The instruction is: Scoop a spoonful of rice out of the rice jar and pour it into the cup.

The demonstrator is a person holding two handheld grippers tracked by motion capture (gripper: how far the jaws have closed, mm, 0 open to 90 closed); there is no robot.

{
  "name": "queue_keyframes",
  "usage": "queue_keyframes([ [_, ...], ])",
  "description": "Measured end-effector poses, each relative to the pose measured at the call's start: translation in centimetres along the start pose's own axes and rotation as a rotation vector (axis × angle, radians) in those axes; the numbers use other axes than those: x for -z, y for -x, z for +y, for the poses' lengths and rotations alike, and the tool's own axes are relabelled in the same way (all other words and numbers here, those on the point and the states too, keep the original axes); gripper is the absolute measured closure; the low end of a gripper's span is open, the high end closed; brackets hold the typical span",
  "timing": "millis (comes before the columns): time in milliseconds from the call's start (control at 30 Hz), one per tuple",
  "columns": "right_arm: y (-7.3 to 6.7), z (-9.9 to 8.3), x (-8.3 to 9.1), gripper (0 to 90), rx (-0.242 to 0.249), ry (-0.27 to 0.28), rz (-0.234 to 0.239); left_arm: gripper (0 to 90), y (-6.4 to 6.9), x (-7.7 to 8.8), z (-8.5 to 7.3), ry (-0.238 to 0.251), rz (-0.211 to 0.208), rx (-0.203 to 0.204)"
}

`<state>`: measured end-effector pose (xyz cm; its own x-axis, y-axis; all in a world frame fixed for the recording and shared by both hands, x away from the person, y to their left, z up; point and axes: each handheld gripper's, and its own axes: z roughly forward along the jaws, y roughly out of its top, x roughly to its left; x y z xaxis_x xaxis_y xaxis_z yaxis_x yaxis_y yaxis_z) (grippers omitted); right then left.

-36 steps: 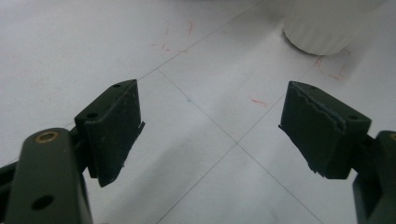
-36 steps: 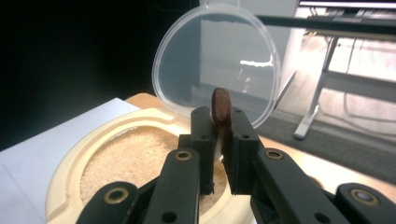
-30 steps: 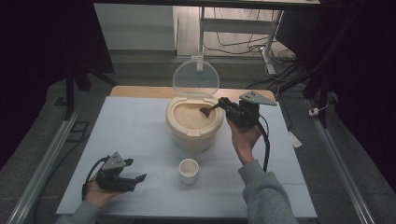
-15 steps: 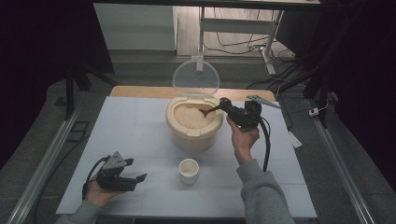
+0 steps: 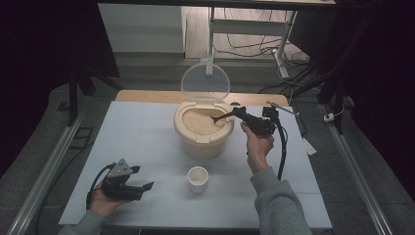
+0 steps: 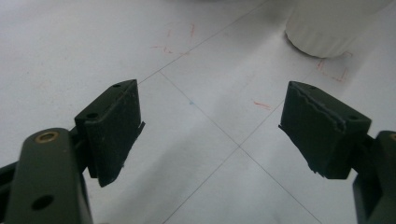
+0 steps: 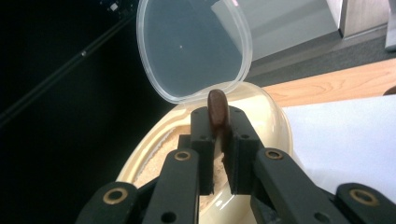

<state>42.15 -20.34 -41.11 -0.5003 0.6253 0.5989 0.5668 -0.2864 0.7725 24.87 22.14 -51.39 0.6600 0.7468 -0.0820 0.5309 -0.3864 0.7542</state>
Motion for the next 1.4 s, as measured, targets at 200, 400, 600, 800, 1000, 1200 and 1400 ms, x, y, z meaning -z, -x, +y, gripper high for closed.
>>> queue_keyframes([
  [200, 0.4, 0.3, 0.4, 83.1, -0.069, 0.003, 0.013, 20.4, 0.0, 0.0, 0.0, 0.001, 0.000, -0.001],
  [400, 0.9, 0.4, 0.7, 83.1, -0.163, -0.002, 0.036, 20.5, 0.0, 0.0, 0.0, 0.000, 0.000, -0.004],
  [600, 1.4, 0.5, 1.1, 83.1, -0.218, 0.012, 0.059, 20.5, 0.0, 0.0, 0.0, 0.000, 0.001, -0.005],
  [800, 1.8, 0.5, 1.4, 83.1, -0.249, 0.013, 0.073, 20.6, 0.0, 0.0, 0.0, -0.001, 0.002, -0.005],
  [1000, 2.1, 0.6, 1.7, 83.1, -0.280, 0.026, 0.093, 20.7, 0.0, -0.1, 0.1, -0.006, 0.004, -0.010],
  [1200, 2.4, 0.7, 1.9, 83.1, -0.306, 0.026, 0.108, 20.9, 0.0, -0.1, 0.0, -0.007, 0.006, -0.012],
  [1400, 2.6, 0.7, 2.0, 83.1, -0.326, 0.028, 0.122, 21.0, 0.1, -0.1, 0.1, -0.010, 0.010, -0.017],
])
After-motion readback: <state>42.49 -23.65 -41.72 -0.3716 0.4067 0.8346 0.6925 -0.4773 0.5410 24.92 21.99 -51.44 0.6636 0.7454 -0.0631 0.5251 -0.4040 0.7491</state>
